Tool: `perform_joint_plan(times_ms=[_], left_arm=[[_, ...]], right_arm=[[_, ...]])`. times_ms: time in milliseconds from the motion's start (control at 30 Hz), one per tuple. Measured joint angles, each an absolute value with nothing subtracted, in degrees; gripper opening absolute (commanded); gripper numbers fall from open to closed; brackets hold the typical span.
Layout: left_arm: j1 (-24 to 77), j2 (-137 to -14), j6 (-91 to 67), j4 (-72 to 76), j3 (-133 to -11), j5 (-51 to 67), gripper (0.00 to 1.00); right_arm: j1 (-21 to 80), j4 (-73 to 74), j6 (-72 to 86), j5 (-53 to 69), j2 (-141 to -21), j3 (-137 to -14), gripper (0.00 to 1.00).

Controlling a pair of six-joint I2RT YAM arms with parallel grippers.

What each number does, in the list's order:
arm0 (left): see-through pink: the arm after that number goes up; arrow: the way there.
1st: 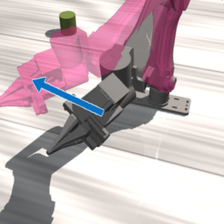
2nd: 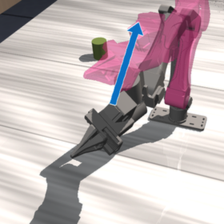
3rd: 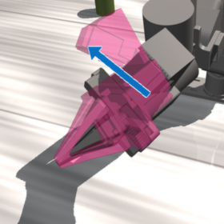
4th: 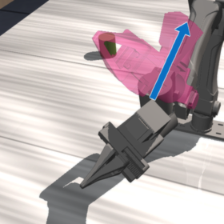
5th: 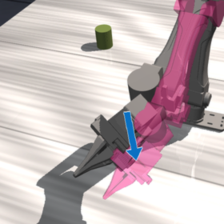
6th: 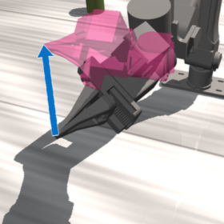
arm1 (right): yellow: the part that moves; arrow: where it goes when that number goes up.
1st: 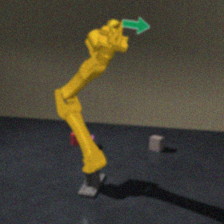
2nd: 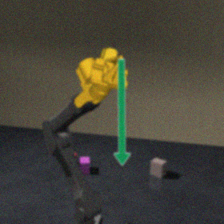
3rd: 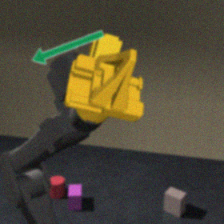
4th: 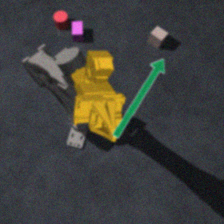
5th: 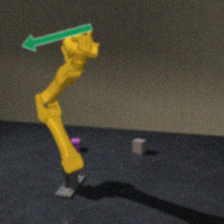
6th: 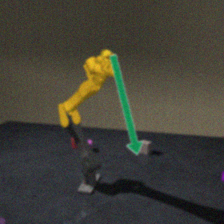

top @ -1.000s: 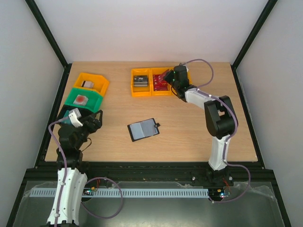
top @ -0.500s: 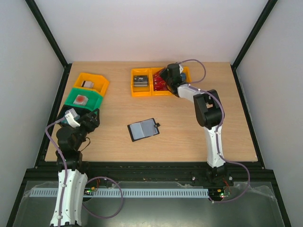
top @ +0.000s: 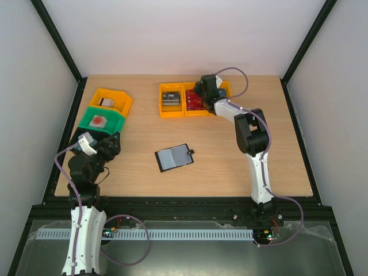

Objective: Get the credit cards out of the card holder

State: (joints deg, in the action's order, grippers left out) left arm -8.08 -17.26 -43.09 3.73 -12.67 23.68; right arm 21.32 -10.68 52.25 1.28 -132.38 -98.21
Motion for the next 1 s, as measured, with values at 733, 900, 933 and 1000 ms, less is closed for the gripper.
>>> perform_joint_plan(times_ms=[733,900,933,1000], left_arm=[[-8.9,-17.0,-43.1,4.0,-12.7,23.7,0.99],[-9.0,-17.6,-43.2,4.0,-12.7,24.1,1.00],[-8.9,-18.1,-43.4,4.0,-12.6,24.4,1.00],[-8.0,-19.3,-44.3,4.3,-12.3,25.4,0.99]], right_arm=[[26.5,10.5,25.5,-1.0,-119.1,-93.6,0.46],[30.5,18.5,20.5,2.6,-115.5,-89.7,0.48],[31.6,19.7,19.9,3.1,-114.5,-88.5,0.48],[34.2,22.2,19.2,4.4,-111.8,-85.3,0.47]])
